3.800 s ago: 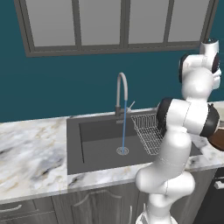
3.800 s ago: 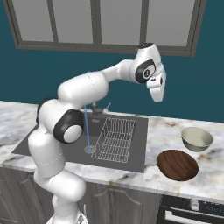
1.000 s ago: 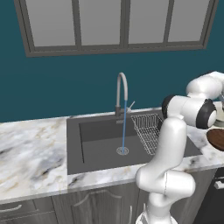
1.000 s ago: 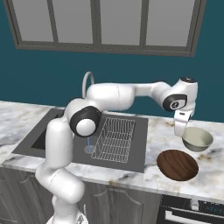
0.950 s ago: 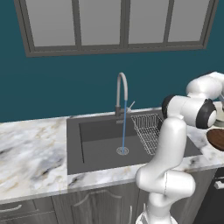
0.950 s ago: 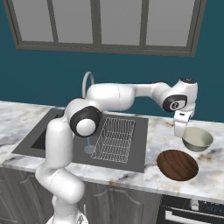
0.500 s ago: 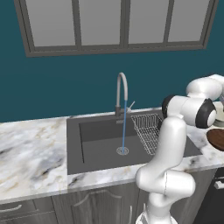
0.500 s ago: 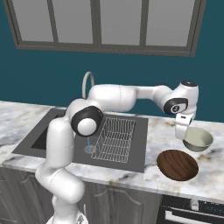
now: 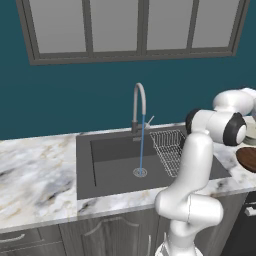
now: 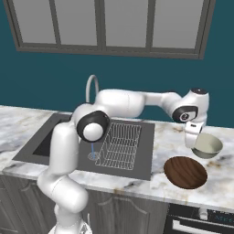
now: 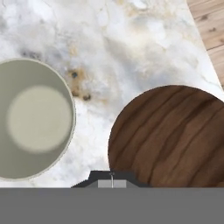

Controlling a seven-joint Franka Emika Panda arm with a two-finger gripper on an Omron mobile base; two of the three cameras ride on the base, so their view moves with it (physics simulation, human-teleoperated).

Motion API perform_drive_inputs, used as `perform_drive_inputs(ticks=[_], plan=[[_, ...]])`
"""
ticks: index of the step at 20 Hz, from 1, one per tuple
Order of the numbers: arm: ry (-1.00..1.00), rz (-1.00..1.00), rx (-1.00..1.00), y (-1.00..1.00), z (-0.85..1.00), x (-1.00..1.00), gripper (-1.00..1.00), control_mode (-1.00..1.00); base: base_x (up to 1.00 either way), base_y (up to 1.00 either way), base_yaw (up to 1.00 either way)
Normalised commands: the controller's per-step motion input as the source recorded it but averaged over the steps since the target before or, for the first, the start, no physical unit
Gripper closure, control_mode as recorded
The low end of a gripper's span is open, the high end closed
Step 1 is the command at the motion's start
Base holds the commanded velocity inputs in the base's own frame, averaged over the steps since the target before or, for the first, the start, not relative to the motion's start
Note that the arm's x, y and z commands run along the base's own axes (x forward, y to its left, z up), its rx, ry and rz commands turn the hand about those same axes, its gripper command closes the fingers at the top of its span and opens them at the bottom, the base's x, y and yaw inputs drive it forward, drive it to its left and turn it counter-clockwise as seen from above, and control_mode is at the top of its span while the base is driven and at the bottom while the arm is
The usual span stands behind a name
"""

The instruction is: Rinse each bowl for a few seconds and place them down in the sink or on the counter.

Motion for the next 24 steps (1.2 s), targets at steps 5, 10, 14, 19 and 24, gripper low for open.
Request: perform_drive_inputs(ticks=[5, 10, 14, 19, 24], plan=[[0.01, 0.00, 0.01, -0.21, -0.06, 0.01, 1.00, -1.00, 0.00, 0.00, 0.00], [0.01, 0.01, 0.02, -0.06, -0.08, 0.03, 1.00, -1.00, 0.00, 0.00, 0.00], [0.00, 0.03, 0.02, 0.00, -0.16, 0.06, 1.00, -1.00, 0.00, 0.00, 0.00], [0.00, 0.04, 0.01, 0.00, -0.14, 0.07, 1.00, -1.00, 0.00, 0.00, 0.00], [0.00, 0.02, 0.00, -0.06, -0.13, 0.16, 1.00, -1.00, 0.00, 0.00, 0.00]])
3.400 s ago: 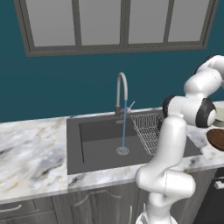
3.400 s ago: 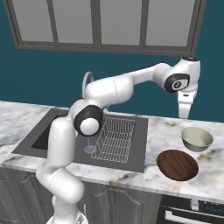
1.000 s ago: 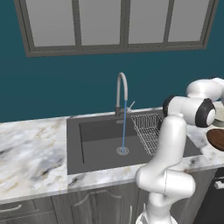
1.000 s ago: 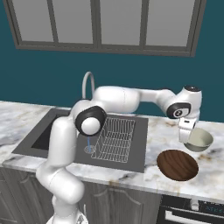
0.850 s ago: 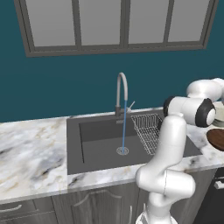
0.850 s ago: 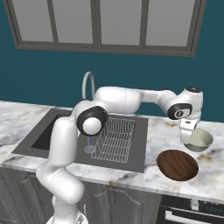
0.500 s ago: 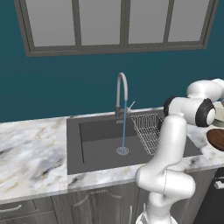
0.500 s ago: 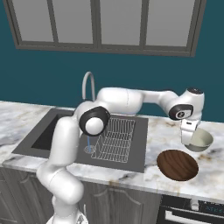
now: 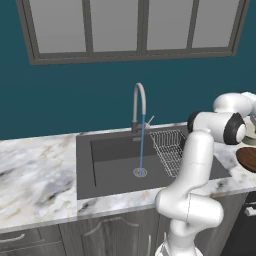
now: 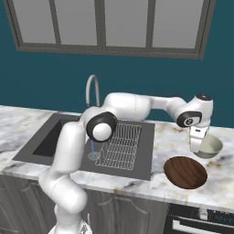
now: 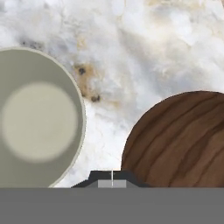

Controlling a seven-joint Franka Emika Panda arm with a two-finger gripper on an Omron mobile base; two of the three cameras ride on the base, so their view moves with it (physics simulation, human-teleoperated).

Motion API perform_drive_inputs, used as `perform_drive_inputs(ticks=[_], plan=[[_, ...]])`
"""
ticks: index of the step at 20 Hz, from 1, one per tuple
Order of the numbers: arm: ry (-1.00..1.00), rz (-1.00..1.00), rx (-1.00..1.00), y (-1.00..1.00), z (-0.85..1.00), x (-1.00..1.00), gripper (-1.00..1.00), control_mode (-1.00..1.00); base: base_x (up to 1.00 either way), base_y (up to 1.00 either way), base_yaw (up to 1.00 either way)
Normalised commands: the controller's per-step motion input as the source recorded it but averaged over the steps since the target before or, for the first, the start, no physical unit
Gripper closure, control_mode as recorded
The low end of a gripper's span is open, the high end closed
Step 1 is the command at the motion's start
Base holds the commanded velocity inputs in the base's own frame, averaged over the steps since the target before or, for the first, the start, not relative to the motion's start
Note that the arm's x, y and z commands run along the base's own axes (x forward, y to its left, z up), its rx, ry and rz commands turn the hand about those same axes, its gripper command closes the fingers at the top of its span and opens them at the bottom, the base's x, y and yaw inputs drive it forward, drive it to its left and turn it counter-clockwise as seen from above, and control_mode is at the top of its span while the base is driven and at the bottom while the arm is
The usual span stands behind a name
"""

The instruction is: Rinse each bowl for a few seconds and place them down in the sink or on the counter.

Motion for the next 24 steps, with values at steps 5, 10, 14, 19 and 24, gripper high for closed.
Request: perform_drive_inputs(ticks=[5, 10, 14, 19, 24], plan=[[0.00, 0.00, 0.00, -0.15, -0.09, 0.11, 1.00, -1.00, 0.00, 0.00, 0.00], [0.00, 0.00, 0.00, -0.20, -0.09, 0.09, 1.00, -1.00, 0.00, 0.00, 0.00], [0.00, 0.01, 0.02, -0.23, -0.10, 0.12, 1.00, -1.00, 0.00, 0.00, 0.00], [0.02, 0.10, 0.08, -0.24, -0.11, 0.12, 1.00, -1.00, 0.00, 0.00, 0.00], [0.05, 0.11, 0.08, -0.22, -0.12, 0.17, 1.00, -1.00, 0.00, 0.00, 0.00]])
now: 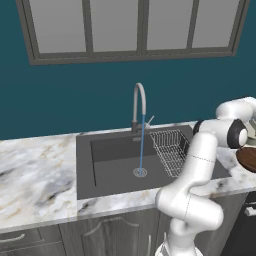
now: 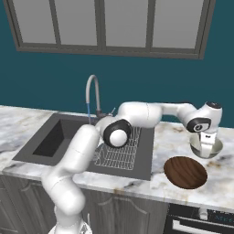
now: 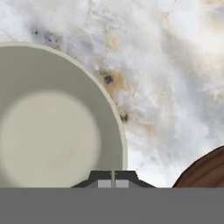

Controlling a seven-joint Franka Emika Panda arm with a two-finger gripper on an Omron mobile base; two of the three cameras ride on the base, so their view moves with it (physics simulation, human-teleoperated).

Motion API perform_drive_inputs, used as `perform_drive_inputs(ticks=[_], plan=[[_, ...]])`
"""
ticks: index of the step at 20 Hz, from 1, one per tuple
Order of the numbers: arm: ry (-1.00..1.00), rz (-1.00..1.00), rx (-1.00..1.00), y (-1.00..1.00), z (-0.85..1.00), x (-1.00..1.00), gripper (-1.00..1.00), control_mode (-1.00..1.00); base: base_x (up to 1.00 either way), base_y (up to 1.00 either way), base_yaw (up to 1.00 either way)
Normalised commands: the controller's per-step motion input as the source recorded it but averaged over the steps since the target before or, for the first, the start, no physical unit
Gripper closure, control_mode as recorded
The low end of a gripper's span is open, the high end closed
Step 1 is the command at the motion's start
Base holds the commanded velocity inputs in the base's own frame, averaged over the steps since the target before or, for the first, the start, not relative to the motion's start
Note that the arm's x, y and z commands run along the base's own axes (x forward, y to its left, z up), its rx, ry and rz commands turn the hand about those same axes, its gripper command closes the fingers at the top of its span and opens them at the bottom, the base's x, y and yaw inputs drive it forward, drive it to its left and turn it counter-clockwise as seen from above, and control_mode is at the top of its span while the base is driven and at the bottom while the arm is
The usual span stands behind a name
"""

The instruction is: Rinse each bowl for a few seconds and place them down in the sink or on the counter.

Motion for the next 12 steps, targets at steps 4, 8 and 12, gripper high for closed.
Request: perform_drive_inputs(ticks=[4, 8, 12], plan=[[0.04, 0.09, 0.04, -0.20, -0.09, 0.22, -1.00, -1.00, 0.00, 0.00, 0.00], [0.00, 0.05, 0.03, -0.23, -0.01, 0.17, -1.00, -1.00, 0.00, 0.00, 0.00], [0.00, 0.03, 0.03, -0.21, 0.00, 0.10, -1.00, -1.00, 0.00, 0.00, 0.00]])
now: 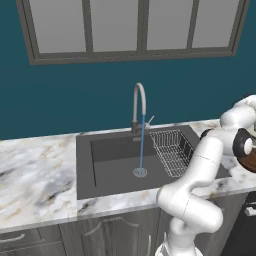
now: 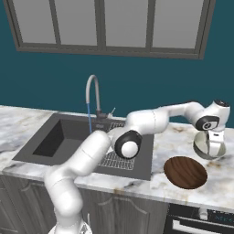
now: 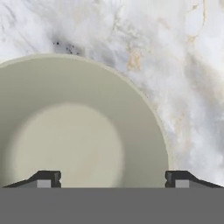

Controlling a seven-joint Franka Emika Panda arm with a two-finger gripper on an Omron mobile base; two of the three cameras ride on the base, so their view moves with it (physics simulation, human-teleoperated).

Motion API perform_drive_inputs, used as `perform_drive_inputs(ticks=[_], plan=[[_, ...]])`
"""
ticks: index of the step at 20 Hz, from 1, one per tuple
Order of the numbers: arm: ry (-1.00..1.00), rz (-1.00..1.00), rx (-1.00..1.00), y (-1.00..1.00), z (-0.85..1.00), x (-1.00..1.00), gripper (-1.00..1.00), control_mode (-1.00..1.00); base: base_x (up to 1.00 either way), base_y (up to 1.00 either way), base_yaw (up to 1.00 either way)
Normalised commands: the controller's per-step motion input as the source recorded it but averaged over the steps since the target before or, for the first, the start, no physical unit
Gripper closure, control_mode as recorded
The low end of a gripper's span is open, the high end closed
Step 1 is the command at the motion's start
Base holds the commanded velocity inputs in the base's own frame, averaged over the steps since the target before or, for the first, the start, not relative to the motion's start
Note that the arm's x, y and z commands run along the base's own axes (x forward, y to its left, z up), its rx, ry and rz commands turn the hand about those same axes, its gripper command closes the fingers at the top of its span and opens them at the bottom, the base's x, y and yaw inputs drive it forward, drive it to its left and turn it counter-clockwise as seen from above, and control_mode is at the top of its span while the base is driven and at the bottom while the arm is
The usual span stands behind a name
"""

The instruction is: Rinse each bowl for a few seconds and place them down in the sink or on the counter.

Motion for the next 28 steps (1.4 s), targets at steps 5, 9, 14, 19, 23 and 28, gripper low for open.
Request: perform_drive_inputs(ticks=[5, 9, 14, 19, 23, 28], plan=[[0.00, 0.00, 0.05, -0.02, 0.21, 0.00, -1.00, -1.00, 0.00, 0.00, 0.00], [0.01, 0.00, 0.02, 0.07, 0.37, 0.00, -1.00, -1.00, 0.00, 0.00, 0.00], [0.03, 0.00, 0.01, -0.04, 0.05, -0.02, -1.00, -1.00, 0.00, 0.00, 0.00], [0.01, 0.00, 0.00, -0.16, -0.13, -0.13, -1.00, -1.00, 0.00, 0.00, 0.00], [0.03, 0.00, 0.00, -0.06, -0.21, -0.04, -1.00, -1.00, 0.00, 0.00, 0.00], [0.00, 0.00, 0.00, 0.00, -0.12, -0.01, -1.00, -1.00, 0.00, 0.00, 0.00]])
